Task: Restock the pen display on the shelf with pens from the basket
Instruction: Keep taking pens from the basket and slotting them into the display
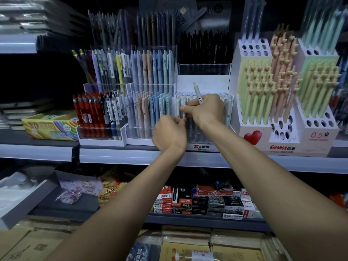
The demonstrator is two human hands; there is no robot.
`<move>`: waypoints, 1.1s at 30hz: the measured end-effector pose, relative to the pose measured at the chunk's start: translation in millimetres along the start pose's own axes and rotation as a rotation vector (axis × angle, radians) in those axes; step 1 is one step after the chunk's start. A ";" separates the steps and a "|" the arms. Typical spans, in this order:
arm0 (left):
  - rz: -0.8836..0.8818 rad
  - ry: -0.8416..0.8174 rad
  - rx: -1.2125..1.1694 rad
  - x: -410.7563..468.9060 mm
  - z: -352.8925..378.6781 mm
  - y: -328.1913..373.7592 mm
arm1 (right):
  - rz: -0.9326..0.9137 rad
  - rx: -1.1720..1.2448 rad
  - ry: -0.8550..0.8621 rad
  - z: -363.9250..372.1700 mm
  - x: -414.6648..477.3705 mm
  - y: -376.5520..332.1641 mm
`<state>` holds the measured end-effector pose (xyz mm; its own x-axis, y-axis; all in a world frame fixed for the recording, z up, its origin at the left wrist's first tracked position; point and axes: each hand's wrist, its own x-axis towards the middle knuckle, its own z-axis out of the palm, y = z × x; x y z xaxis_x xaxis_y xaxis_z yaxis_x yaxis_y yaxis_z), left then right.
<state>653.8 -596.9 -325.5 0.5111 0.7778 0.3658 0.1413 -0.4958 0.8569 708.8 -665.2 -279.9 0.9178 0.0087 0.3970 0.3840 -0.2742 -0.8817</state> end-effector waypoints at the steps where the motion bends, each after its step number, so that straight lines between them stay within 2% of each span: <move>1: 0.002 0.003 0.005 -0.3 -1.1 -0.6 | -0.007 0.001 0.002 0.2 -1.0 -0.6; 11: -0.010 -0.029 0.019 -17.1 -23.0 -3.3 | -0.009 0.008 0.007 -12.8 -35.2 -2.0; 14: 0.027 -0.051 0.008 -24.2 -35.3 -9.3 | 0.115 0.154 -0.160 -28.1 -53.0 -3.5; 16: 0.064 -0.138 -0.049 -27.3 -43.2 -15.6 | 0.218 0.258 -0.310 -41.7 -69.6 -4.2; 18: 0.083 -0.232 -0.122 -33.2 -53.8 -21.0 | 0.291 0.263 -0.384 -52.3 -85.0 -3.8; 21: 0.093 -0.298 -0.219 -45.6 -70.2 -23.2 | 0.314 0.216 -0.371 -64.0 -94.3 -4.8; 24: 0.079 -0.386 -0.327 -61.3 -87.7 -18.5 | 0.327 0.317 -0.349 -76.9 -107.8 -11.9; 28: 0.071 -0.502 -0.402 -81.0 -103.8 -12.3 | 0.227 0.326 -0.297 -94.8 -126.0 -18.1; 33: 0.151 -0.607 -0.457 -98.2 -112.3 -8.7 | 0.123 0.260 -0.189 -114.8 -131.6 -21.2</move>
<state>507.1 -625.6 -328.1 0.8909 0.3011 0.3401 -0.2632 -0.2678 0.9268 568.3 -770.9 -284.2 0.9519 0.1760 0.2508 0.2598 -0.0298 -0.9652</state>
